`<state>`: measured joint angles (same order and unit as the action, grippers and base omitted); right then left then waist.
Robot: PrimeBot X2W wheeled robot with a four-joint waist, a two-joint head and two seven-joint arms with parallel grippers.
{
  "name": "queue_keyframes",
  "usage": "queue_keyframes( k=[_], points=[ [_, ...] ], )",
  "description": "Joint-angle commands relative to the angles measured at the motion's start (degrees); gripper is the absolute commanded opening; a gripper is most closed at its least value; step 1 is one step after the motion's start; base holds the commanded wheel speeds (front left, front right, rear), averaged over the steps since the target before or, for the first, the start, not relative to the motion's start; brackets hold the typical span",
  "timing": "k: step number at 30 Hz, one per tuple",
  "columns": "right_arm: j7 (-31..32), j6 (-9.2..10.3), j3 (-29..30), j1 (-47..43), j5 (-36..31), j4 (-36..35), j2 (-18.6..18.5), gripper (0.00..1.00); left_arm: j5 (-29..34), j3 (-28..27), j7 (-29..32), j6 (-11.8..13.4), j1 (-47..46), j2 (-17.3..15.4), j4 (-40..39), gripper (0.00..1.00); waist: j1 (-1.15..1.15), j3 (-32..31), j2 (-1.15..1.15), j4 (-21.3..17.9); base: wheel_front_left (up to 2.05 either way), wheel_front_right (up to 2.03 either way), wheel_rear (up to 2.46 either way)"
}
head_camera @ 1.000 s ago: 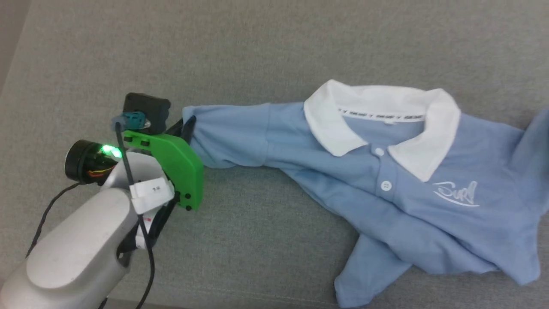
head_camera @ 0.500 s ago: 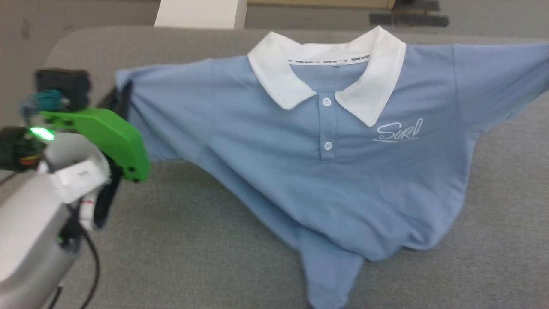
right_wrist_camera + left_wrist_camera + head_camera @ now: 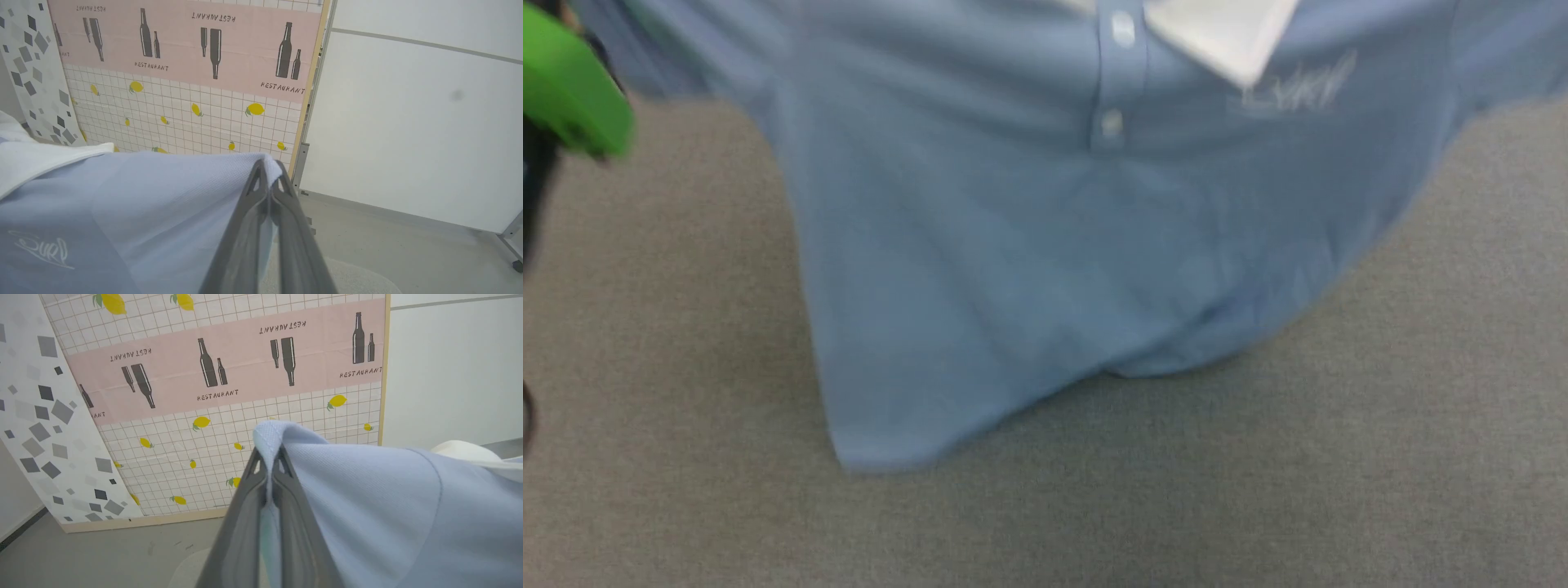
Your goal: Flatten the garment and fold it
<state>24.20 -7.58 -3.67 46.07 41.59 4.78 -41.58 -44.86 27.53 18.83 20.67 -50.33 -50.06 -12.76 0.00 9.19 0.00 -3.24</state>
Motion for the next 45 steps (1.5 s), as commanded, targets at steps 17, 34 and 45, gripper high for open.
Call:
queue_keyframes(
  k=[17,34,45],
  points=[
    [-13.99,0.09,-14.86,45.32,-4.14,24.69,7.35,0.00,12.02,3.07,-2.72,-15.14,-50.67,10.67,35.28,0.00,0.00,22.40,0.00,-5.83,0.00,0.00,0.00],
    [-28.35,0.09,-21.23,63.48,-2.97,47.63,12.20,0.00,15.79,4.80,-14.70,-18.60,-67.65,19.20,57.51,0.00,0.00,30.34,0.00,-5.90,0.00,0.00,0.00],
    [-29.74,0.09,-27.66,54.25,2.02,50.11,11.74,0.00,10.68,3.99,-20.13,-19.00,-53.58,22.73,60.10,0.00,0.00,27.63,0.00,-1.91,0.00,0.00,0.00]
  ],
)
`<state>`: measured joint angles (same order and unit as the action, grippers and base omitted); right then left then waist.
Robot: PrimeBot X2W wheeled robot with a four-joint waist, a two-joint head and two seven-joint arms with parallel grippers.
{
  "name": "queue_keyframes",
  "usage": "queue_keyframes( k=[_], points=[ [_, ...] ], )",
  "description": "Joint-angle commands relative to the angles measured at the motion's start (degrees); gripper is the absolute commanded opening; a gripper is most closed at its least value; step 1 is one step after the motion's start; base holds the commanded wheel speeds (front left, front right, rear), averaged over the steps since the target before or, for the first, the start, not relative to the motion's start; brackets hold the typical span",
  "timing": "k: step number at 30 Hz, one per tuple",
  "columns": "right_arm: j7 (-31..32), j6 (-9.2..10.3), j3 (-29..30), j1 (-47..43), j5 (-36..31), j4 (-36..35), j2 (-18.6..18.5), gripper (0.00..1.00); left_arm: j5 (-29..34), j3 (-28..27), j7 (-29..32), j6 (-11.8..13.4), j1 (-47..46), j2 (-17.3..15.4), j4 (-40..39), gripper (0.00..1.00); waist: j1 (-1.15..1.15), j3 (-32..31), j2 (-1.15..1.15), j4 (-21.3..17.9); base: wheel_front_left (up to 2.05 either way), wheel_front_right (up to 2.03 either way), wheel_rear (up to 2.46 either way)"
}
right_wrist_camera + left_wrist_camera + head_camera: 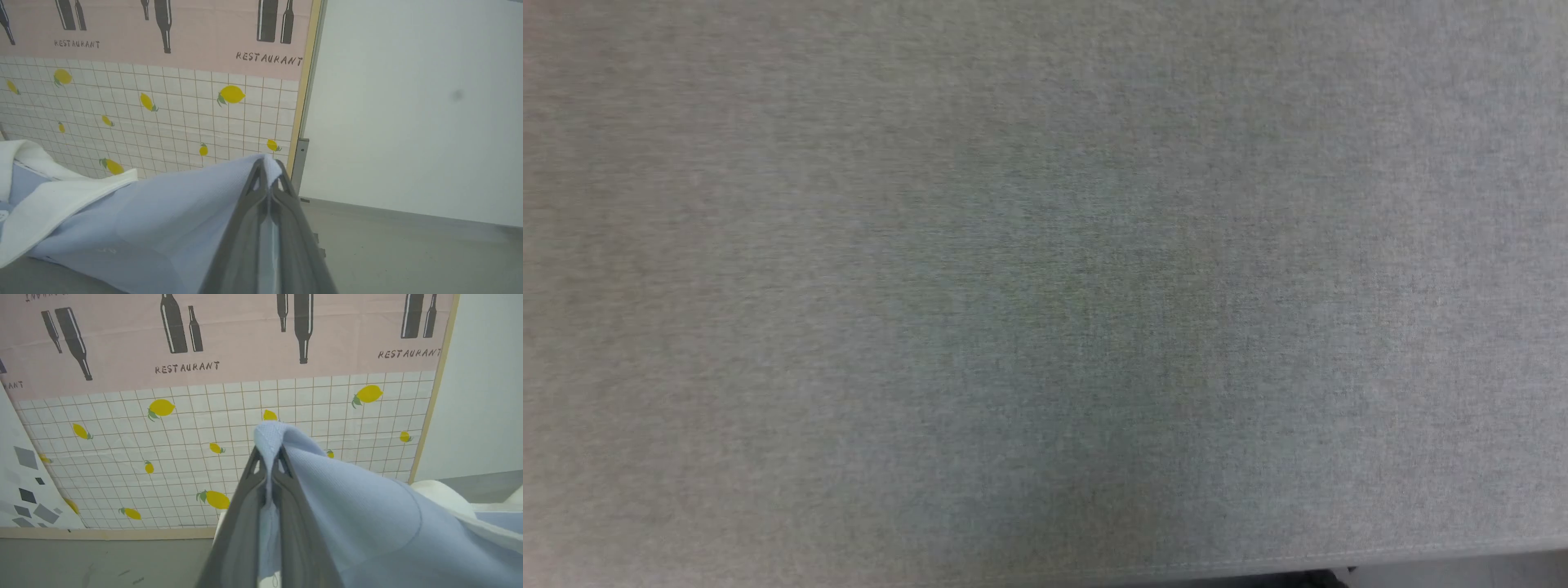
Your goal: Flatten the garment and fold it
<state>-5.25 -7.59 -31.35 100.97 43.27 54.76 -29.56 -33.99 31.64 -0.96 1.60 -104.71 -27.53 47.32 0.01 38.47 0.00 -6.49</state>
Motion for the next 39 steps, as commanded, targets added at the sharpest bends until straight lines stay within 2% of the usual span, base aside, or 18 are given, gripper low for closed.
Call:
queue_keyframes(
  k=[1,7,14,17,24,28,32,39],
  points=[
    [-0.27,0.10,-0.72,-2.67,1.10,-0.10,-0.41,0.00,-0.98,-0.24,-0.98,0.26,3.80,0.61,-0.15,0.00,-0.01,-2.57,0.00,1.74,0.00,0.00,0.00],
    [-0.23,0.10,-5.01,-16.50,4.89,-2.39,-1.77,0.00,-5.69,-1.06,-3.61,1.04,22.85,1.20,-3.65,0.00,-0.01,-9.06,0.00,3.28,0.00,0.00,0.00],
    [0.46,0.10,-8.35,-34.97,10.22,-8.97,-6.22,0.00,-9.24,1.02,-1.21,2.64,46.13,-0.89,-14.60,0.00,-0.01,-16.38,0.00,4.56,0.00,0.00,0.00],
    [1.18,0.10,-9.30,-42.12,12.38,-12.43,-8.48,0.00,-10.35,1.75,0.57,4.80,54.93,-2.91,-21.41,0.00,-0.01,-18.53,0.00,4.54,0.00,0.00,0.00],
    [3.14,0.10,-10.75,-57.28,14.83,-18.26,-13.53,0.00,-14.07,2.26,4.94,12.39,75.56,-8.52,-37.89,0.00,-0.01,-23.42,0.00,4.65,0.00,0.00,0.00],
    [3.94,0.10,-11.89,-63.31,12.86,-19.21,-15.59,0.00,-15.31,3.53,7.31,15.03,84.09,-11.40,-43.16,0.00,-0.01,-25.74,0.00,4.82,0.00,0.00,0.00],
    [6.22,0.10,-12.15,-68.82,12.03,-19.37,-16.47,0.00,-16.48,4.64,9.25,16.55,89.78,-13.37,-45.87,0.00,-0.01,-27.91,0.00,5.07,0.00,0.00,0.00],
    [15.80,0.10,-12.19,-77.70,15.86,-21.76,-17.92,0.00,-19.28,7.81,14.19,16.53,96.86,-15.37,-48.67,0.00,-0.01,-31.06,0.00,4.98,0.00,0.00,0.00]
  ],
)
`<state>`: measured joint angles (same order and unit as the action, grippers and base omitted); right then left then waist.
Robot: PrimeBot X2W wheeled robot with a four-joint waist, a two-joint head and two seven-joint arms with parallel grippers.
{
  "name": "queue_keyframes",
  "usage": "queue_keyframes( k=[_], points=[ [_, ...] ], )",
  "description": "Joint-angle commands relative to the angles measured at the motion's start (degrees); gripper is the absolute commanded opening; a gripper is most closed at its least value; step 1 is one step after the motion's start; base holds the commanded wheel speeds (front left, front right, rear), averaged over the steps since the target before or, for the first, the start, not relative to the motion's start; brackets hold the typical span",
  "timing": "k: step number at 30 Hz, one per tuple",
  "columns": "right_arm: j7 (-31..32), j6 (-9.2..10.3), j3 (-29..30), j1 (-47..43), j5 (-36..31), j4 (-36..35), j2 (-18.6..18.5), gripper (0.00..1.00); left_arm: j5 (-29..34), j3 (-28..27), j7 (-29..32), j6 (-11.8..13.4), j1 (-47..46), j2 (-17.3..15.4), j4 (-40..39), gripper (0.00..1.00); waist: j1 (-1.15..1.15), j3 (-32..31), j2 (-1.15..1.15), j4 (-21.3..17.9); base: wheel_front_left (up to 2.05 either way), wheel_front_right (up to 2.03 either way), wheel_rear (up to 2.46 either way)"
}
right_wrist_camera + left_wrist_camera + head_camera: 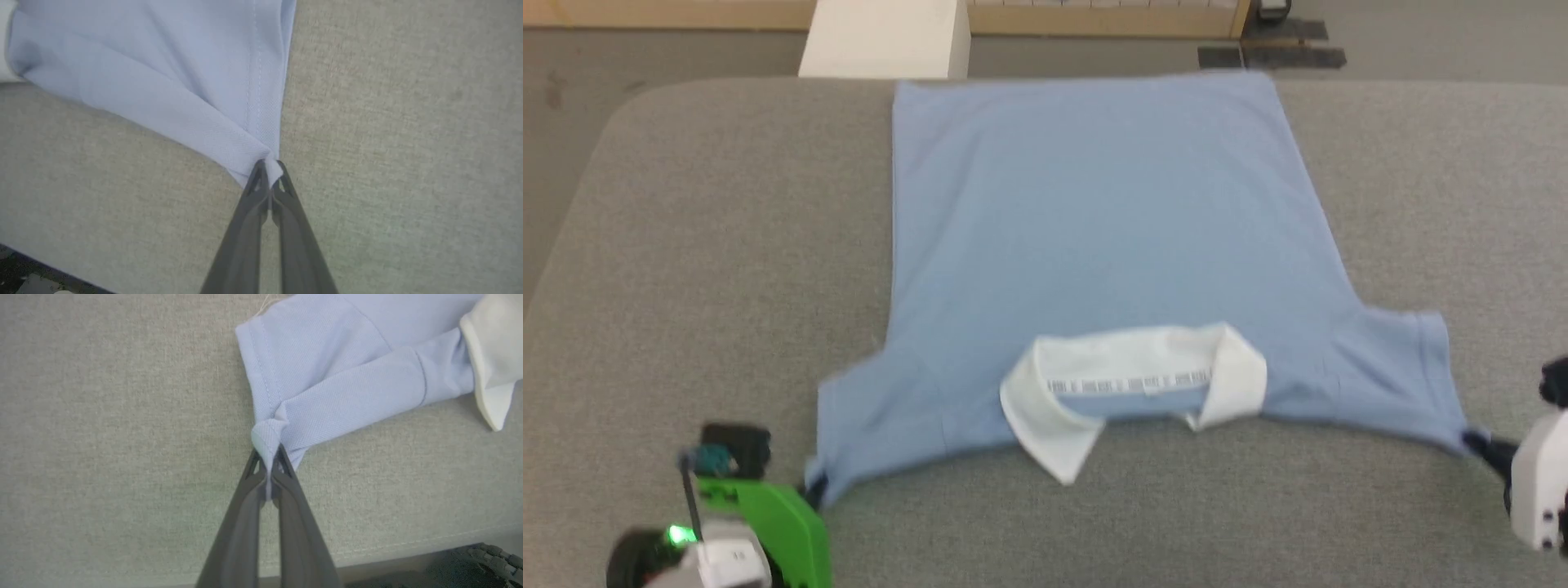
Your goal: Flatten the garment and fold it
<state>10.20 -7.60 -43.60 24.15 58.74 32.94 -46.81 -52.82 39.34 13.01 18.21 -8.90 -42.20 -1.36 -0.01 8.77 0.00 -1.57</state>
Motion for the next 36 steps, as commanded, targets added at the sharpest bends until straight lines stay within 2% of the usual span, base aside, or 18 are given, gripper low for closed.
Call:
queue_keyframes(
  k=[1,9,12,16,17,18,24,30,36],
  points=[
    [2.34,0.11,0.15,-2.23,1.36,-0.44,-1.07,0.00,-0.84,0.87,1.32,-0.14,2.05,-0.99,-0.44,0.00,0.01,-1.78,0.00,0.00,0.00,0.00,0.00],
    [16.29,0.11,1.54,-10.96,5.92,-4.39,-4.45,0.00,-2.59,3.25,5.44,0.90,6.13,-2.35,-3.00,0.00,0.01,-3.32,0.00,-0.28,0.00,0.00,0.00],
    [18.82,0.11,2.61,-12.93,5.81,-5.50,-4.85,0.00,-2.46,4.04,6.62,0.99,6.32,-2.68,-3.58,0.00,0.01,-3.25,0.00,-0.11,0.00,0.00,0.00],
    [19.09,0.11,5.43,-13.76,4.62,-6.61,-4.45,0.00,-1.83,3.99,5.98,1.02,5.13,-1.68,-4.32,0.00,0.01,-2.67,0.00,0.40,0.00,0.00,0.00],
    [18.72,0.11,6.49,-13.62,4.10,-6.95,-4.21,0.31,-1.67,3.88,5.71,1.05,4.63,-1.27,-4.57,0.00,0.01,-2.43,0.00,0.61,0.00,0.00,0.00],
    [18.50,0.11,7.35,-13.50,3.78,-7.27,-4.00,0.99,-1.45,3.81,5.47,1.04,4.17,-0.97,-4.84,0.00,0.01,-2.17,0.00,0.81,0.00,0.00,0.00],
    [19.52,0.11,13.90,-11.06,2.97,-11.63,-3.62,1.00,-0.40,3.26,4.71,0.93,0.87,0.75,-8.87,0.00,0.01,0.59,0.00,3.15,0.00,0.00,0.00],
    [23.85,0.11,20.85,-5.10,-0.29,-15.21,-3.12,1.00,1.49,3.68,5.34,1.66,-1.50,1.11,-14.58,0.00,0.01,4.56,0.00,6.71,0.00,0.00,0.00],
    [29.81,0.11,26.21,6.04,-8.08,-14.98,-0.28,1.00,4.11,4.15,4.89,2.99,-3.16,1.82,-20.28,0.00,0.01,10.50,0.00,10.54,0.00,0.00,0.00]
  ],
)
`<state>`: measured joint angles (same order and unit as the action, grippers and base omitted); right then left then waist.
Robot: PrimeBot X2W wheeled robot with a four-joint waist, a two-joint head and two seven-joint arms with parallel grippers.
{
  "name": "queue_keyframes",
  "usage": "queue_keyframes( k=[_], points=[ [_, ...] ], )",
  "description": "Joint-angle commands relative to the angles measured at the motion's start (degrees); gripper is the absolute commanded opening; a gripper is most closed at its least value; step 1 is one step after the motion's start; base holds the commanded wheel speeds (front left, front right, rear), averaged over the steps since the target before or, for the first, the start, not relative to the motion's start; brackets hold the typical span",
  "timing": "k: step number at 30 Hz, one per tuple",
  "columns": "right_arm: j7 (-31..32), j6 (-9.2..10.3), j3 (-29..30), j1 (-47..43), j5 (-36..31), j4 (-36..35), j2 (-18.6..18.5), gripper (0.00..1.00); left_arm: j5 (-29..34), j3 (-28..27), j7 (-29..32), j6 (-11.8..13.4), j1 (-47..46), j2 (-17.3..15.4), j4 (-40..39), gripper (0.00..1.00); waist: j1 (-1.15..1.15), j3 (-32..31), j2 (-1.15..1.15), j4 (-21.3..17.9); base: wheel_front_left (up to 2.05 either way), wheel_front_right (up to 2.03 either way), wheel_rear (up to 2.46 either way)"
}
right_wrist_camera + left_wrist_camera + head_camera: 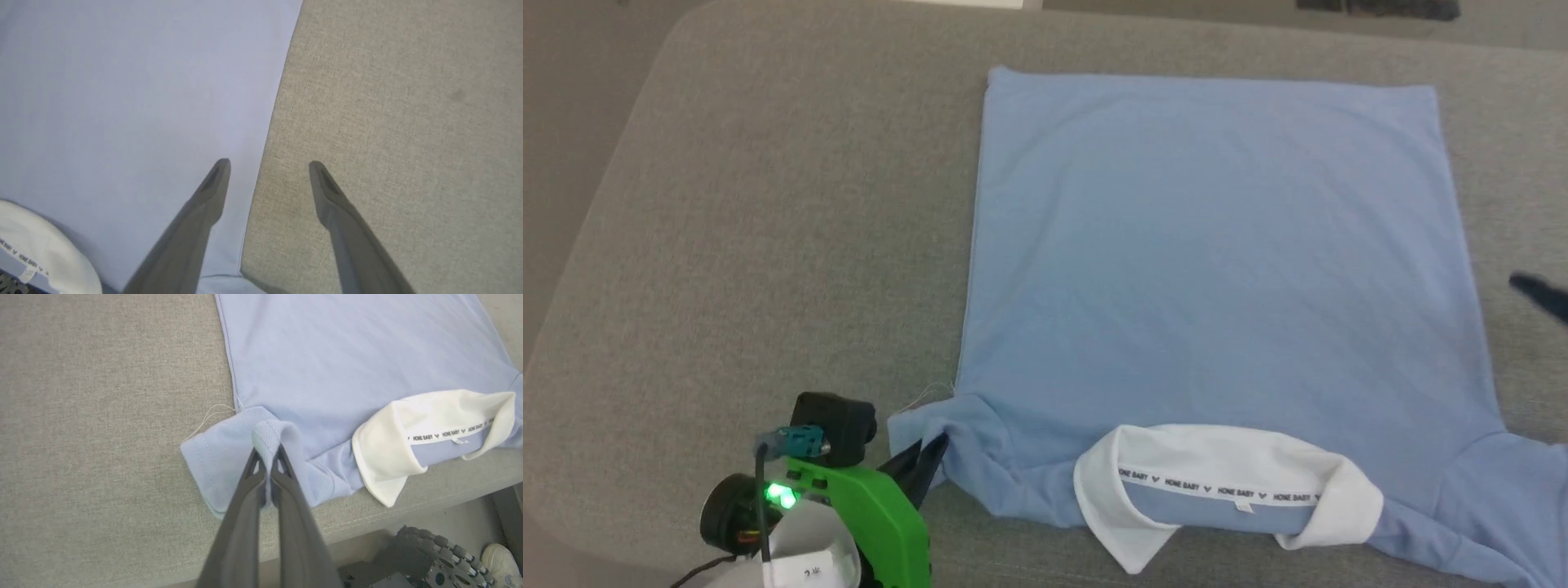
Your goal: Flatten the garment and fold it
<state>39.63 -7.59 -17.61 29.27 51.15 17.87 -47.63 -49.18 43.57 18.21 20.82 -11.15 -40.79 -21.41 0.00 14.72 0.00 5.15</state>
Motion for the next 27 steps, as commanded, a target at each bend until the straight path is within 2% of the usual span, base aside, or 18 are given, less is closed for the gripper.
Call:
queue_keyframes(
  k=[1,5,15,22,27],
  points=[
    [1.92,0.10,1.12,3.29,-1.80,0.72,1.20,1.00,1.02,0.07,-0.44,0.49,-1.29,0.61,-1.20,0.00,0.00,5.91,0.00,4.67,0.00,0.00,0.00],
    [7.50,0.10,3.45,11.80,-7.05,3.84,3.25,1.00,3.36,0.73,-1.04,0.81,-2.79,1.31,-3.70,0.00,0.00,10.33,0.00,7.62,0.00,0.00,0.00],
    [14.93,0.10,8.28,27.62,-19.38,12.81,3.83,1.00,6.09,1.15,-3.41,1.15,-6.40,5.51,-7.01,0.00,0.00,19.07,0.00,14.45,0.00,0.00,0.00],
    [17.13,0.10,11.16,33.01,-26.58,17.33,3.82,1.00,7.00,1.71,-4.61,0.93,-7.45,7.26,-7.69,0.00,0.00,21.97,0.00,16.73,0.00,0.00,0.00],
    [18.18,0.10,11.66,33.81,-29.42,18.50,3.13,1.00,7.17,1.93,-5.27,0.76,-7.47,7.77,-7.54,0.00,0.00,23.11,0.00,17.37,0.00,0.00,0.00]
  ],
)
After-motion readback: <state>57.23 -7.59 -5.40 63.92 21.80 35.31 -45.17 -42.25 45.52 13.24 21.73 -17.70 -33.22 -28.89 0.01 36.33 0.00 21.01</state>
